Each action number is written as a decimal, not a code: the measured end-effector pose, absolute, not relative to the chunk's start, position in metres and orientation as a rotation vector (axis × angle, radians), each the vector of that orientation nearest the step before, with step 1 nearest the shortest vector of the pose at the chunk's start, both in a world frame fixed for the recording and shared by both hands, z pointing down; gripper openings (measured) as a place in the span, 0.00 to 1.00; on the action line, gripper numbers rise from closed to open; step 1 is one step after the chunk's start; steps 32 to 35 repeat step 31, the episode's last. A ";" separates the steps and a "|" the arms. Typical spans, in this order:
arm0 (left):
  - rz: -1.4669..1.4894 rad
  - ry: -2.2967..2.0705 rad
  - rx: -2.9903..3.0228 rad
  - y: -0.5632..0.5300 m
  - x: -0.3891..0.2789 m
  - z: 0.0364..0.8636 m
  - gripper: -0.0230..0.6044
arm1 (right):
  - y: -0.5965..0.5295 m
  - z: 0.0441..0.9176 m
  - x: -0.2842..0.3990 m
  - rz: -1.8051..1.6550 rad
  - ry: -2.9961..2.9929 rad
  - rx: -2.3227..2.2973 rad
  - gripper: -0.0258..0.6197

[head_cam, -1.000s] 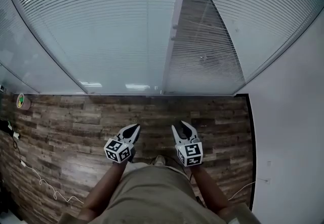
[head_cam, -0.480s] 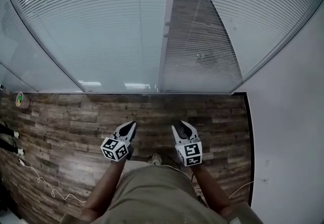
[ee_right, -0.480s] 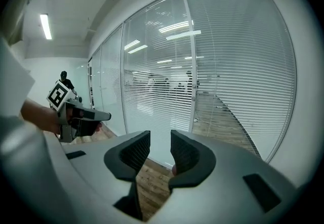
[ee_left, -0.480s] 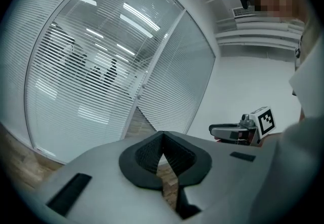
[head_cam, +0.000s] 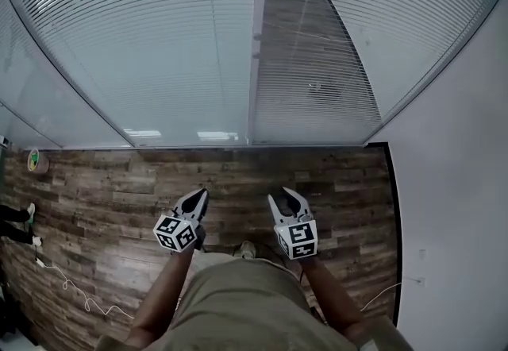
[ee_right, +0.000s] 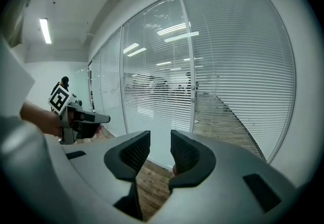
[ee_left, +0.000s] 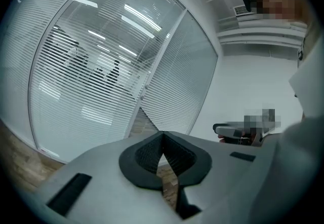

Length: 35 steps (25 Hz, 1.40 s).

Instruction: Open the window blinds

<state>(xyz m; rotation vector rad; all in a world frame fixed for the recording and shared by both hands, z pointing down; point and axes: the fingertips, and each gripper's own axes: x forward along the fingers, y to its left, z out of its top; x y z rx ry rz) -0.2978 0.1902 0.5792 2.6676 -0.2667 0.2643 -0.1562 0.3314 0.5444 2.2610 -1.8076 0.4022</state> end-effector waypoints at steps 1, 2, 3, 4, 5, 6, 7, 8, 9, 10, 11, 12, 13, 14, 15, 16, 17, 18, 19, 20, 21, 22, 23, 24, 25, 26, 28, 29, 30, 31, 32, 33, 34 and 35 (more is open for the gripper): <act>0.265 -0.265 2.669 0.192 -0.298 0.578 0.06 | 0.332 0.543 -0.157 0.400 -1.809 2.263 0.24; 0.266 -0.263 2.670 0.193 -0.299 0.578 0.06 | 0.333 0.542 -0.157 0.399 -1.811 2.265 0.24; 0.267 -0.261 2.671 0.194 -0.300 0.577 0.06 | 0.333 0.541 -0.157 0.399 -1.814 2.267 0.24; 0.269 -0.260 2.672 0.195 -0.301 0.577 0.06 | 0.333 0.540 -0.157 0.401 -1.817 2.266 0.24; 0.271 -0.260 2.673 0.195 -0.301 0.576 0.06 | 0.333 0.540 -0.157 0.407 -1.817 2.260 0.24; 0.273 -0.261 2.673 0.195 -0.302 0.577 0.06 | 0.333 0.540 -0.157 0.412 -1.813 2.251 0.24; 0.274 -0.261 2.673 0.195 -0.302 0.577 0.06 | 0.332 0.541 -0.156 0.413 -1.807 2.242 0.17; 0.276 -0.262 2.672 0.195 -0.303 0.578 0.06 | 0.332 0.542 -0.156 0.414 -1.804 2.236 0.14; 0.276 -0.261 2.672 0.196 -0.303 0.579 0.06 | 0.332 0.542 -0.157 0.417 -1.809 2.233 0.13; 0.275 -0.261 2.670 0.197 -0.305 0.579 0.06 | 0.331 0.540 -0.158 0.419 -1.819 2.232 0.13; 0.274 -0.259 2.668 0.198 -0.306 0.579 0.06 | 0.330 0.538 -0.160 0.419 -1.830 2.230 0.13; 0.273 -0.258 2.665 0.200 -0.308 0.579 0.06 | 0.330 0.535 -0.163 0.414 -1.842 2.226 0.13; 0.272 -0.256 2.663 0.202 -0.309 0.579 0.06 | 0.330 0.533 -0.166 0.410 -1.852 2.222 0.13; 0.272 -0.254 2.661 0.204 -0.311 0.579 0.06 | 0.330 0.532 -0.169 0.407 -1.861 2.220 0.13; 0.272 -0.253 2.660 0.206 -0.312 0.579 0.06 | 0.330 0.531 -0.172 0.408 -1.869 2.219 0.13; 0.271 -0.252 2.659 0.208 -0.313 0.579 0.06 | 0.331 0.530 -0.173 0.414 -1.874 2.221 0.13; 0.271 -0.251 2.660 0.210 -0.314 0.578 0.06 | 0.332 0.529 -0.174 0.423 -1.878 2.226 0.13; 0.270 -0.251 2.660 0.211 -0.314 0.577 0.06 | 0.333 0.529 -0.174 0.437 -1.880 2.231 0.13; 0.269 -0.251 2.660 0.212 -0.314 0.576 0.06 | 0.333 0.529 -0.174 0.451 -1.880 2.237 0.13; 0.269 -0.252 2.659 0.212 -0.313 0.576 0.06 | 0.333 0.529 -0.173 0.461 -1.879 2.241 0.13; 0.268 -0.252 2.658 0.213 -0.313 0.576 0.06 | 0.334 0.529 -0.173 0.465 -1.878 2.243 0.13; 0.268 -0.252 2.657 0.214 -0.314 0.576 0.06 | 0.335 0.530 -0.173 0.465 -1.877 2.245 0.13; 0.267 -0.252 2.655 0.215 -0.314 0.577 0.06 | 0.337 0.530 -0.173 0.465 -1.877 2.246 0.13; 0.267 -0.251 2.654 0.218 -0.315 0.577 0.06 | 0.339 0.532 -0.173 0.467 -1.876 2.247 0.13; 0.267 -0.250 2.653 0.220 -0.315 0.577 0.06 | 0.342 0.534 -0.173 0.472 -1.873 2.248 0.13; 0.267 -0.249 2.653 0.223 -0.315 0.576 0.06 | 0.344 0.537 -0.172 0.481 -1.868 2.249 0.13; 0.267 -0.244 2.653 0.226 -0.313 0.576 0.06 | 0.347 0.544 -0.167 0.503 -1.857 2.254 0.13; 0.267 -0.240 2.653 0.227 -0.311 0.576 0.06 | 0.349 0.546 -0.164 0.510 -1.854 2.257 0.13; 0.266 -0.237 2.653 0.228 -0.309 0.576 0.06 | 0.350 0.548 -0.162 0.516 -1.852 2.261 0.13; 0.265 -0.234 2.653 0.229 -0.307 0.576 0.06 | 0.351 0.550 -0.160 0.520 -1.851 2.264 0.13; 0.265 -0.234 2.653 0.229 -0.307 0.576 0.06 | 0.351 0.550 -0.160 0.520 -1.851 2.264 0.13; 0.265 -0.234 2.653 0.229 -0.307 0.576 0.06 | 0.351 0.550 -0.160 0.520 -1.851 2.264 0.13; 0.265 -0.234 2.653 0.229 -0.307 0.576 0.06 | 0.351 0.550 -0.160 0.520 -1.851 2.264 0.13; 0.265 -0.234 2.653 0.229 -0.307 0.576 0.06 | 0.351 0.550 -0.160 0.520 -1.851 2.264 0.13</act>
